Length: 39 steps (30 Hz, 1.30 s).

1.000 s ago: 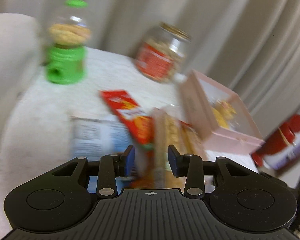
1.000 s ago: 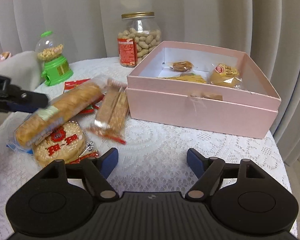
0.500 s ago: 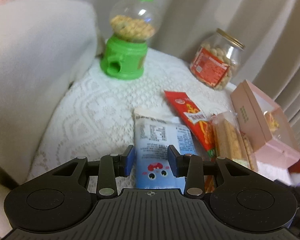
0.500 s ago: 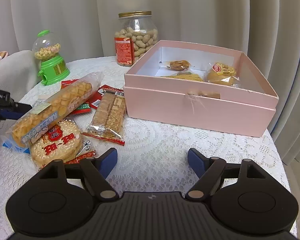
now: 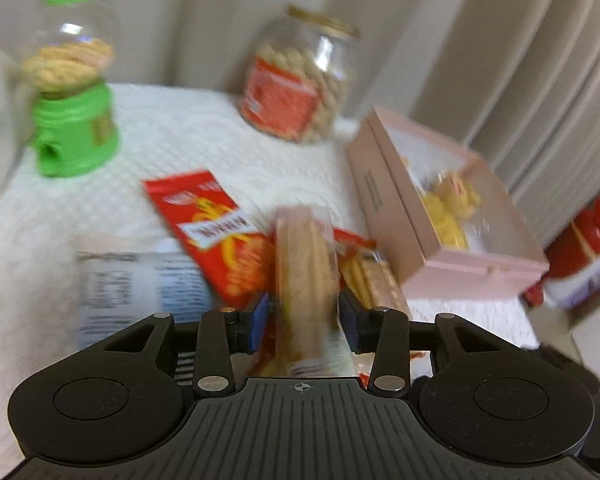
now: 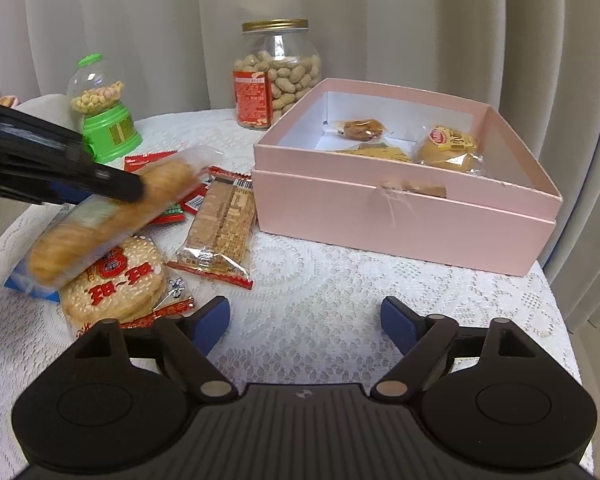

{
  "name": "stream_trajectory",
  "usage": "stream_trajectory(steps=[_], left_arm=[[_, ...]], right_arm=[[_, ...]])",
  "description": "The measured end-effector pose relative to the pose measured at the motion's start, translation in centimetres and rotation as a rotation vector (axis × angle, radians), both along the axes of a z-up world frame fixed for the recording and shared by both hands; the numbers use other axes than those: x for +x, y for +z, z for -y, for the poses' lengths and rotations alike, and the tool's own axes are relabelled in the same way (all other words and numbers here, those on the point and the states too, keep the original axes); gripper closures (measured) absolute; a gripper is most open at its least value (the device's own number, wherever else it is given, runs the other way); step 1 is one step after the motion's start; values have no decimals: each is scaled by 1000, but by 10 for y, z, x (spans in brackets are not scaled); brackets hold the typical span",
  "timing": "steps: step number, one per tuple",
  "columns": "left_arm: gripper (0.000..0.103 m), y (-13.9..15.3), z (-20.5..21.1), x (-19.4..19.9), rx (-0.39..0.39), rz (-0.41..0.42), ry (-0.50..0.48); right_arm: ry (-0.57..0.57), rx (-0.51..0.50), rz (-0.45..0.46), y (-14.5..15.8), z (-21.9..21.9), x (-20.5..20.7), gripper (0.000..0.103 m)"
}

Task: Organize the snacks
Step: 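Grasp the long plastic-wrapped bread stick with the left gripper, then grasp the round rice cracker with the right gripper while the left gripper carries the bread stick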

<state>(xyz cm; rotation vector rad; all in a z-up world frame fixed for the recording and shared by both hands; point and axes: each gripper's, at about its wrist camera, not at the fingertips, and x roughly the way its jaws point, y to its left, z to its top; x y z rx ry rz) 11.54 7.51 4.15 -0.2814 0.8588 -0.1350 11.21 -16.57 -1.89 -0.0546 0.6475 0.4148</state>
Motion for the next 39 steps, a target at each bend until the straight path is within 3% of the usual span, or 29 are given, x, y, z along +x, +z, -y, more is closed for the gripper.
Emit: stream_trajectory(steps=[5, 11, 17, 22, 27, 30, 33, 38, 39], left_arm=[[66, -2, 7, -12, 54, 24, -48], [68, 11, 0, -64, -9, 55, -57], [68, 12, -17, -107, -123, 84, -28], [68, 15, -44, -114, -106, 111, 61], [68, 10, -65, -117, -129, 119, 112], [68, 7, -77, -119, -149, 126, 137], [68, 7, -91, -124, -145, 133, 178], [68, 8, -100, -129, -149, 131, 192], [68, 8, -99, -129, -146, 131, 184]], right_arm=[[23, -21, -7, -2, -4, 2, 11], [73, -30, -29, -3, -7, 7, 0], [73, -36, -33, -3, -9, 7, 0], [76, -59, -76, 2, -12, 10, 0], [87, 88, -138, 21, -9, -12, 4], [114, 99, -106, 34, -28, -26, 4], [193, 39, -58, 42, -59, -28, 4], [233, -52, -40, 30, -109, -10, 4], [234, -71, -34, 28, -115, -10, 10]])
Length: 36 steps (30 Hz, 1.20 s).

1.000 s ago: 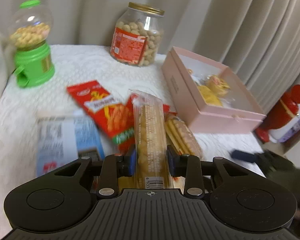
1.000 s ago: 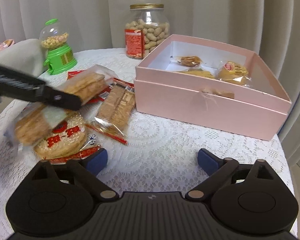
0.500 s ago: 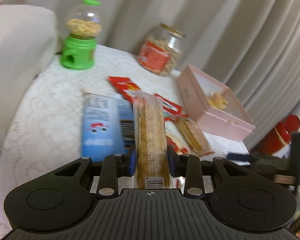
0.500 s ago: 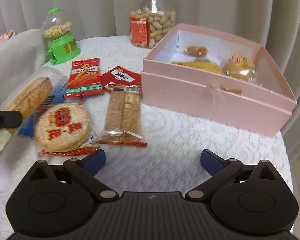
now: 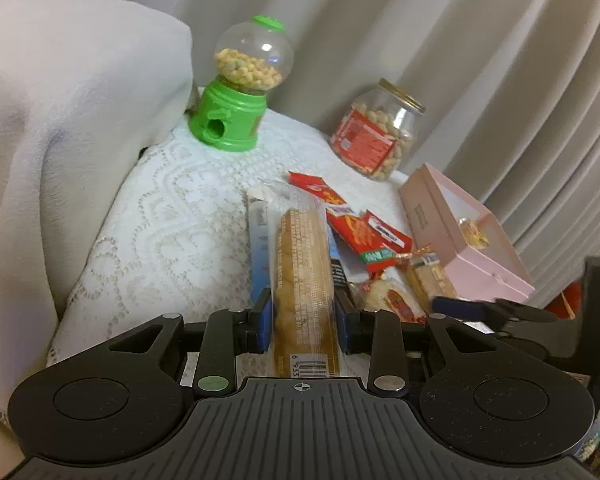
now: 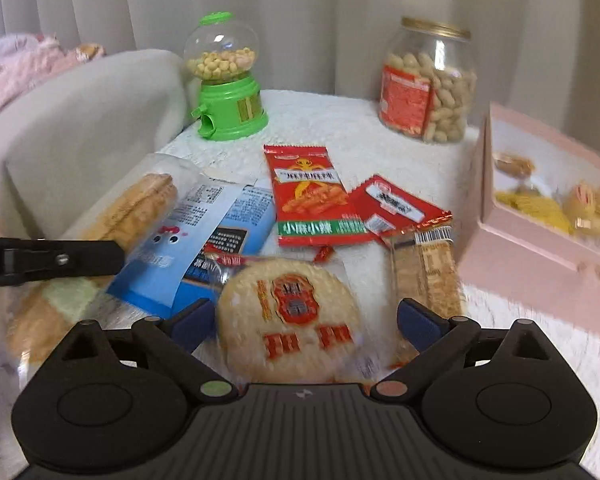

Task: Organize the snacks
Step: 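Grasp the round rice cracker with the right gripper while the left gripper carries the bread stick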

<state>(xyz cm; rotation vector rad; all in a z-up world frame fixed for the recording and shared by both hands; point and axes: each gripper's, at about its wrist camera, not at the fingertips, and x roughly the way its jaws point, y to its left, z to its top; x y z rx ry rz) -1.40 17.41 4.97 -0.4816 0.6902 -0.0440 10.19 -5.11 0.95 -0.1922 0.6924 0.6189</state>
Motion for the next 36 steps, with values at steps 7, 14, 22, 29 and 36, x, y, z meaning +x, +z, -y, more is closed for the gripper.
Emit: stream_trajectory(steps=[7, 14, 22, 29, 36], left_arm=[[67, 2, 27, 0, 3, 5, -87], [67, 6, 88, -2, 41, 6, -257], [67, 22, 166, -10, 126, 22, -448], [67, 82, 187, 16, 162, 139, -472], [67, 158, 173, 119, 94, 259, -364]], right_arm=[[24, -48, 53, 10, 13, -45, 25], [-158, -37, 92, 22, 95, -66, 26], [-396, 1, 93, 20, 185, -79, 25], [-435, 95, 196, 55, 227, -85, 26], [-419, 215, 305, 134, 253, -42, 26]])
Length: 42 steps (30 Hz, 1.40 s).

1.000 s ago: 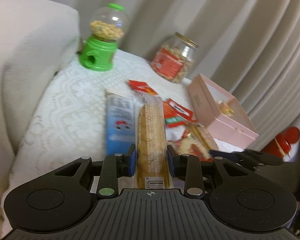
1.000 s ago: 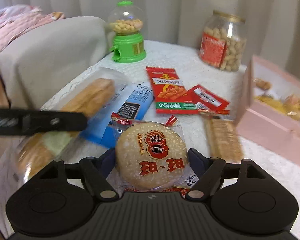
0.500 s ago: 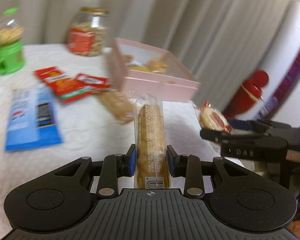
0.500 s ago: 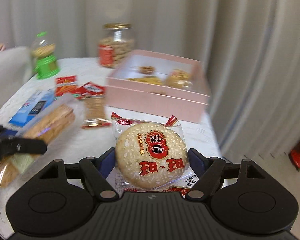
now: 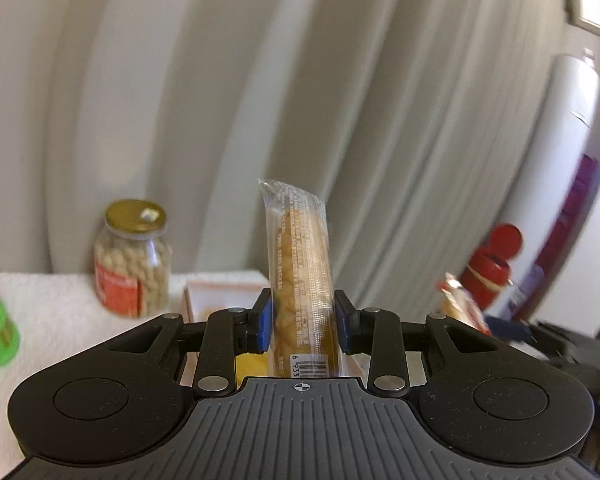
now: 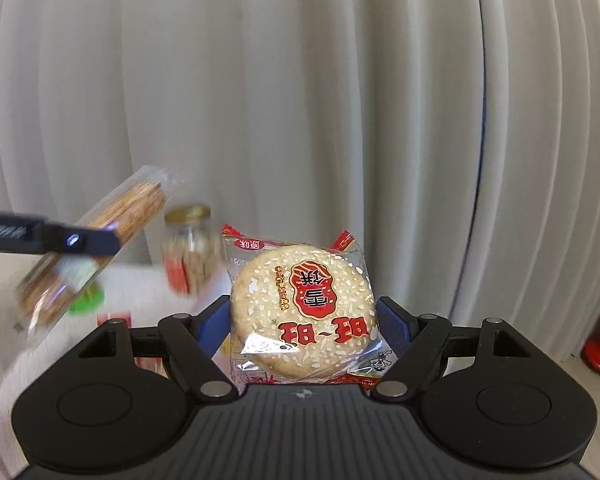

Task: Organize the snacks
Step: 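Grasp the round rice cracker with the right gripper while the left gripper carries the bread stick, then lower the bread stick and rice cracker into the pink box and open both grippers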

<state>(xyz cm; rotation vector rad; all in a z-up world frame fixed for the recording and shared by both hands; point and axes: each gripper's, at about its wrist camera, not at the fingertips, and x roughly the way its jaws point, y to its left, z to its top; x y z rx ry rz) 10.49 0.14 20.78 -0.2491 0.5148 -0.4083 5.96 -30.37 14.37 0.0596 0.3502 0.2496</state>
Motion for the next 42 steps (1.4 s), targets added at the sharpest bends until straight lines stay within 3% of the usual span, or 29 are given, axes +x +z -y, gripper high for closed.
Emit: stream_trajectory(steps=[6, 11, 16, 21, 23, 30, 35, 39, 42], left_arm=[[66, -29, 22, 88, -88, -152, -39], [65, -85, 40, 147, -69, -283, -56], [65, -92, -11, 140, -115, -240, -20], [65, -107, -69, 124, -108, -279, 79], [65, -114, -92, 110, -92, -291, 100], [65, -156, -135, 107, -71, -364, 127], [65, -171, -116, 108, -73, -365, 81], [65, -185, -94, 120, -1, -434, 38], [65, -185, -88, 118, 63, -422, 34]], right_arm=[[-29, -34, -13, 8, -2, 56, 26], [-24, -65, -77, -1, -11, 96, 25], [-27, -37, -160, -13, -20, 144, 25], [130, 18, -316, -26, -63, 214, 18], [94, -14, -339, -31, -79, 224, 18], [128, -24, -303, -35, -87, 175, 18], [228, -5, -339, -56, -98, 123, 18], [336, -43, -396, -89, -126, 96, 18], [363, -97, -414, -111, -150, 90, 18]])
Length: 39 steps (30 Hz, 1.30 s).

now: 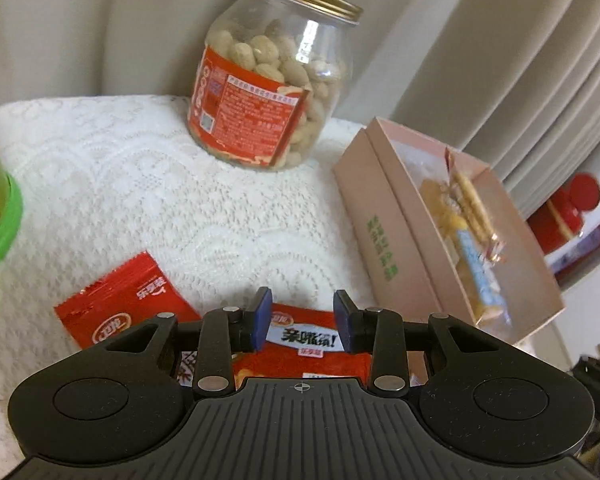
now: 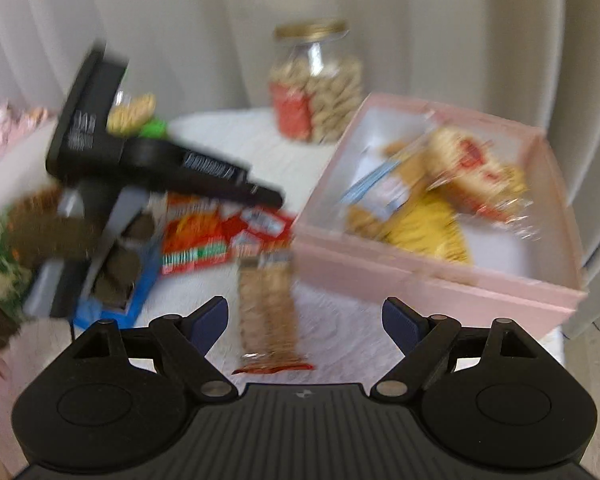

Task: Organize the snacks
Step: 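Lower the bread stick and rice cracker into the pink box and open both grippers, then grasp the wrapped biscuit pack with the right gripper while the left gripper reaches the red packet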

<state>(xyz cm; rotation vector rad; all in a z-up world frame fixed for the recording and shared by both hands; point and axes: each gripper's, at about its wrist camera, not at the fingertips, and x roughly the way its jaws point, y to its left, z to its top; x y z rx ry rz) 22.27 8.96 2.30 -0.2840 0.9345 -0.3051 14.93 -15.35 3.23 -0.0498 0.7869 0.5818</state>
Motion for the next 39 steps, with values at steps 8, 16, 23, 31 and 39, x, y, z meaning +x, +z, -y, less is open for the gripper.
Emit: stream_trajectory(steps=[8, 16, 23, 31, 39], left_arm=[[70, 4, 4, -33, 122, -15, -83], [74, 13, -20, -43, -35, -24, 26], [74, 12, -6, -11, -56, 9, 86], [77, 5, 19, -34, -49, -49, -66], [76, 14, 44, -109, -33, -22, -188]], right_arm=[[-91, 15, 89, -6, 11, 17, 19], [-3, 52, 50, -23, -4, 10, 19], [-15, -77, 102, -37, -8, -15, 67], [-134, -51, 49, -57, 80, -22, 67], [-164, 51, 109, -73, 89, -36, 53]])
